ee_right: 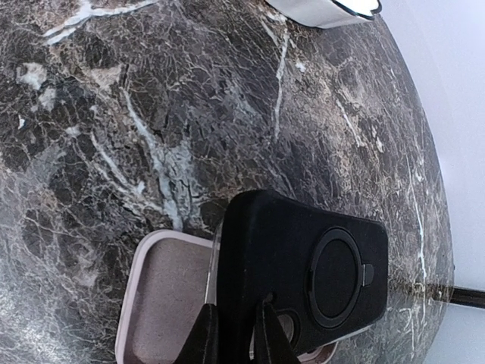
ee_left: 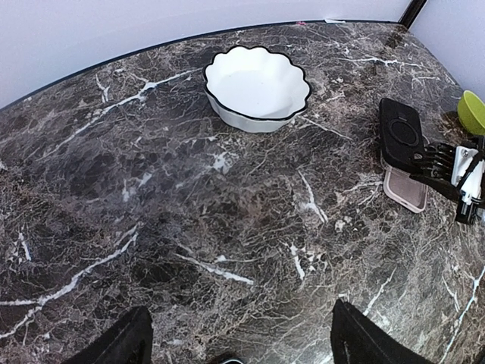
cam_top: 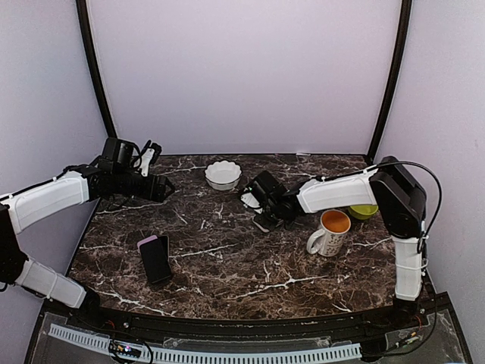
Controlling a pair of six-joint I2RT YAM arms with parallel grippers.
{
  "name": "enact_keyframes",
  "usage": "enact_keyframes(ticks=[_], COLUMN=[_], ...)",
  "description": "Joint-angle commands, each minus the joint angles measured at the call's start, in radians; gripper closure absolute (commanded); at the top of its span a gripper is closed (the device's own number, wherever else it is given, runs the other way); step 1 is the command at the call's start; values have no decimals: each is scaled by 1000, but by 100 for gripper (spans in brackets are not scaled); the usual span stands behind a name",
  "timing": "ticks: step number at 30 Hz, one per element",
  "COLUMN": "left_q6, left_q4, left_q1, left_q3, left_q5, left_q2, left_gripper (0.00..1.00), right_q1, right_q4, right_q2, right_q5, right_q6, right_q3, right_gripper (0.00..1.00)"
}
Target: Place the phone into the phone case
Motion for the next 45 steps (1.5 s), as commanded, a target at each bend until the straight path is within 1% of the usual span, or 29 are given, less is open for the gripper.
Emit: enact_keyframes(ticks=[1, 11, 16, 23, 26, 31, 33, 34, 36, 37, 39, 40, 41, 42, 43, 44, 45], left_q6=[-5, -1, -3, -7, -7, -3, -3, -5, -10, -11, -16, -11, -5, 16, 27, 61, 76], left_q4=[9, 20, 53, 112, 147, 148, 138, 136, 136, 138, 155, 177, 189, 211, 224, 245, 250], left_q1=[-2, -2, -2, -2, -3, -3, -3, -2, -3, -3, -5, -8, -25, -37, -72, -94, -135], left_q3=[-1, -10, -26, -52, -70, -79, -75, -73, -71, -71, -78, -87, -93, -107, -115, -139, -152], left_q5=[25, 48, 96, 248, 288, 279, 274, 274, 286, 307, 378, 464, 507, 587, 617, 649, 654], left_q2=[6, -19, -49, -82, -105, -120, -116, -115, -112, -113, -116, -119, -127, -140, -148, -165, -173], left_gripper=[17, 17, 17, 20, 21, 21, 21, 21, 21, 21, 22, 23, 24, 25, 25, 24, 20], right_q1=[-5, -6, -15, -23, -23, -21, -16, -14, -8, -7, -6, -5, -6, -5, -5, -5, -5], right_q4=[-24, -95, -122, -145, -172, -280, -332, -347, -328, -278, -192, -150, -117, -88, -70, -63, -67], right_q2=[-47, -172, -245, -364, -418, -451, -440, -440, -455, -472, -519, -538, -554, -567, -574, -574, -569], right_q5=[-2, 5, -62, -312, -421, -820, -960, -998, -1039, -1041, -1053, -1055, -1057, -1065, -1089, -1113, -1143], right_q6=[54, 134, 171, 192, 189, 209, 233, 246, 281, 304, 350, 370, 381, 384, 380, 371, 361], right_q3=[-8, 48, 73, 93, 101, 115, 117, 108, 63, 32, -28, -50, -66, -75, -79, -79, -74], right_gripper=[100, 100, 100, 100, 100, 100, 100, 100, 100, 100, 100, 100, 100, 100, 100, 100, 100])
